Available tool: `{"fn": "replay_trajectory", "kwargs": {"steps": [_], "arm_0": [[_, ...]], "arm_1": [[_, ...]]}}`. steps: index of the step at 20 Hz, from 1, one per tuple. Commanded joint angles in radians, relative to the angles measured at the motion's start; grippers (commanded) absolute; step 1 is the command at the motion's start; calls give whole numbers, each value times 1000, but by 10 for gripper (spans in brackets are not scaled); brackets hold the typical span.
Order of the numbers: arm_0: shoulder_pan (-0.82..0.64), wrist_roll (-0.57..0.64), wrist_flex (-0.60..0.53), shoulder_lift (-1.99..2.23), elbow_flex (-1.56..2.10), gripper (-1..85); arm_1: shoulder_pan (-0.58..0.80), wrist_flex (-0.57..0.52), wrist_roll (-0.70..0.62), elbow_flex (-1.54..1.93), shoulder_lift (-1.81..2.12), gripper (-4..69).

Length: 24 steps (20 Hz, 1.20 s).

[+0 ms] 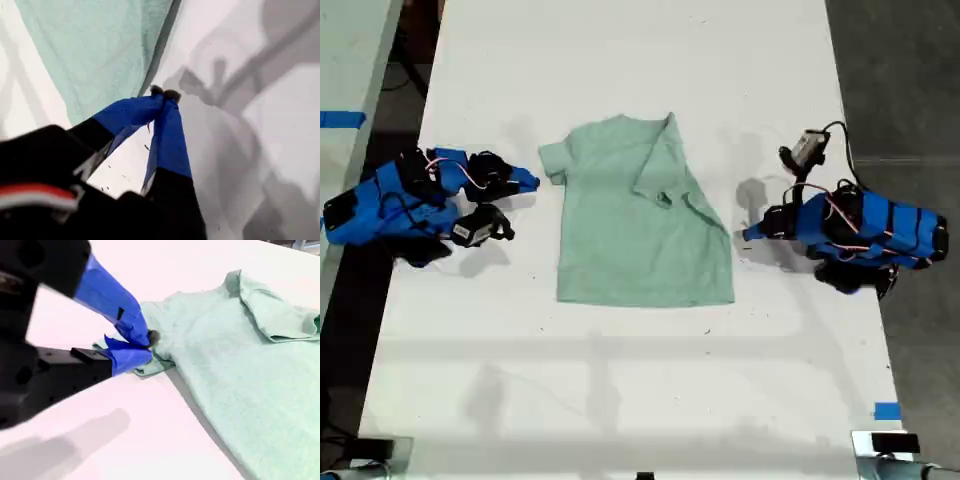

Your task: Fold t shirt

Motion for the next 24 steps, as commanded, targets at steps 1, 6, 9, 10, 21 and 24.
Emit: {"fn": "replay_trajectory", "kwargs": {"steps": [1,6,9,10,21,24], "arm_0": [[66,61,-6,-46,14,-4],[-112,336,34,-882,-514,7],[-245,528,183,-1387,-940,87],[-299,603,189,-1460,-1020,132],[-456,738,98,-1829,-1282,188],[-454,723,104,-1862,-1298,175]], "arm_1": [[-11,0,-3,54,6,-17],[-9,0,-5,54,6,-18],[-5,0,-5,54,6,-18],[-5,0,-6,54,8,-18],[-14,0,-5,54,8,-19],[-14,0,-5,54,8,-19]]}}
